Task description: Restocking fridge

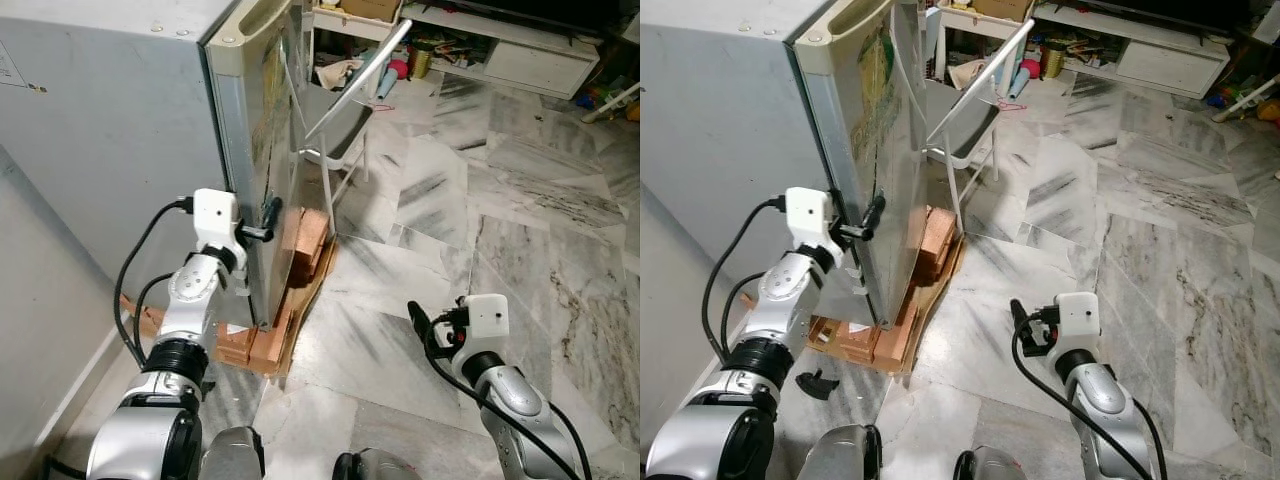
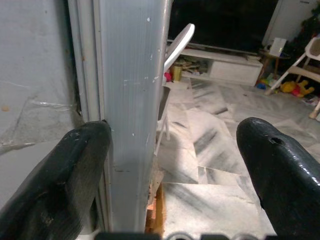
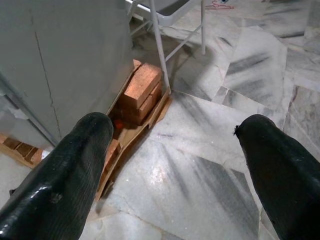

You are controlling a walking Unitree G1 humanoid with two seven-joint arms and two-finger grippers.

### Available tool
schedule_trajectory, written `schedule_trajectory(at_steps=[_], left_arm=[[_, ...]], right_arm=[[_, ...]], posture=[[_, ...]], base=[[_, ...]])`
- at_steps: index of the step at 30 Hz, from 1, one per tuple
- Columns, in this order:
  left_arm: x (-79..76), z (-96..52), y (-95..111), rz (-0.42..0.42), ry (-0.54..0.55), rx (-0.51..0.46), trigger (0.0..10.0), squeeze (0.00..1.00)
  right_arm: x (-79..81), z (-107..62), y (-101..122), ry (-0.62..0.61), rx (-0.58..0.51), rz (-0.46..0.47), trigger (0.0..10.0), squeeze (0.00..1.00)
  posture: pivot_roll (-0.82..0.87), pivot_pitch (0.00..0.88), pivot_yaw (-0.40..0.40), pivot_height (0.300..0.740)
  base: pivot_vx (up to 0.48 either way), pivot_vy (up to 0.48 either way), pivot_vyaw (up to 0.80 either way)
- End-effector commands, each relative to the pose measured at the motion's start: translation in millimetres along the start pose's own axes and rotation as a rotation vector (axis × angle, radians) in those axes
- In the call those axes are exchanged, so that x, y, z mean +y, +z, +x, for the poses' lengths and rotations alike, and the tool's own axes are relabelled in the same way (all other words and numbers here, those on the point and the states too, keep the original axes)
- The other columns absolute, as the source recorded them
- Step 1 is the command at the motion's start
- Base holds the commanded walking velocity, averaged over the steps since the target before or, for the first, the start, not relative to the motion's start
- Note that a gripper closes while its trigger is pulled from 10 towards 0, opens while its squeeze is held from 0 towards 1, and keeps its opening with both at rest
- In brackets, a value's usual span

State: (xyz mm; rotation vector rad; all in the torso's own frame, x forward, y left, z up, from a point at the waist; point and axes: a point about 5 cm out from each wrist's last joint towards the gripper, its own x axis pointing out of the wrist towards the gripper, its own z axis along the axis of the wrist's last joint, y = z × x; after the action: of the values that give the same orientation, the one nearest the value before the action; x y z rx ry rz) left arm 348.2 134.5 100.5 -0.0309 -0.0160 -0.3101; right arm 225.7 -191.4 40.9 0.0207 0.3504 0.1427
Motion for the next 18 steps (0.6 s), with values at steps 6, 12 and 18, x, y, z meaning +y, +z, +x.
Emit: schedule_trajectory(at_steps=[6, 12, 18], left_arm=[[-22.3, 18.5, 13.8, 0.007, -0.072, -0.015, 10.0, 0.0], [-106.7, 34.3, 49.3, -0.065, -0.409, -0.128, 10.0, 0.0], [-180.1, 13.7, 77.3, -0.117, -0.714, -0.237, 10.0, 0.0]], right_arm=[[-9.9, -10.4, -17.3, -0.002, 0.107, -0.068, 10.0, 0.0], [-6.6, -7.4, -17.5, 0.03, 0.108, -0.076, 10.0, 0.0], [-4.6, -6.7, -18.4, 0.037, 0.107, -0.079, 10.0, 0.0]], posture=[[-0.03, 0.069, -0.071, 0.74], [-0.03, 0.062, -0.072, 0.74], [-0.05, 0.054, -0.064, 0.74]], base=[[0.0, 0.0, 0.0], [0.0, 0.0, 0.0], [0.0, 0.0, 0.0]])
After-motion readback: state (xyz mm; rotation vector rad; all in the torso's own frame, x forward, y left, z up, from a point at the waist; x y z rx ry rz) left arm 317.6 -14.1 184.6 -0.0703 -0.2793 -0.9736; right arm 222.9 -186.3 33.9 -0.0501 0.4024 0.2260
